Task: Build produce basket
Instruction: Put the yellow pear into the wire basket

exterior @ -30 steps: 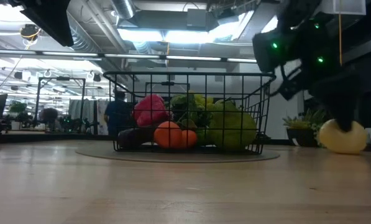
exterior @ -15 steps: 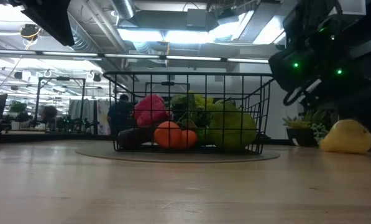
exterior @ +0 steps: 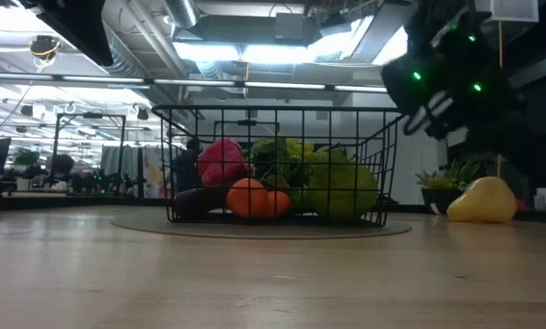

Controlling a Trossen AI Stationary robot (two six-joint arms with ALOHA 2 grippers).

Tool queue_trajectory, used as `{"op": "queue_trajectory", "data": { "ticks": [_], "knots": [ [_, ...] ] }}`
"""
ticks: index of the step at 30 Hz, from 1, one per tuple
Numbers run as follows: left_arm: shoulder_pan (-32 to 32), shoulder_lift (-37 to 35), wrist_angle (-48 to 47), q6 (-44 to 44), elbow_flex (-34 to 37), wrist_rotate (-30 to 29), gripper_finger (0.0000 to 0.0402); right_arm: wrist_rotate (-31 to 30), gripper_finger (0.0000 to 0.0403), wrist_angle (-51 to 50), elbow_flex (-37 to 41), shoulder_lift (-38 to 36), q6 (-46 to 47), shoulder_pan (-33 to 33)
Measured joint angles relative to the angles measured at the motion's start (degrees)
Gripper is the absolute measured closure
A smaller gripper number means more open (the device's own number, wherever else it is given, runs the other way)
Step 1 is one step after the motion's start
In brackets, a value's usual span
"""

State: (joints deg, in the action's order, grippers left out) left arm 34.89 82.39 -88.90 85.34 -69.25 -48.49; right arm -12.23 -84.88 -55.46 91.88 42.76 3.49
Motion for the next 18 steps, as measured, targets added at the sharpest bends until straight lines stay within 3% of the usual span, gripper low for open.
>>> {"op": "queue_trajectory", "data": {
  "ticks": [7,15,18],
  "knots": [
    [-0.02,0.0,0.04,0.0,0.0,-0.07,0.0292,-5.35,0.023,13.13,-4.38,0.0,-17.83,2.39],
    [-0.02,0.0,0.04,0.0,0.0,-0.07,0.0292,2.51,0.023,23.91,-4.15,0.01,-29.45,15.95],
    [-0.02,0.0,0.06,0.0,0.0,-0.09,0.0292,1.92,0.023,23.55,-4.11,0.47,-29.72,20.14]
  ]
}}
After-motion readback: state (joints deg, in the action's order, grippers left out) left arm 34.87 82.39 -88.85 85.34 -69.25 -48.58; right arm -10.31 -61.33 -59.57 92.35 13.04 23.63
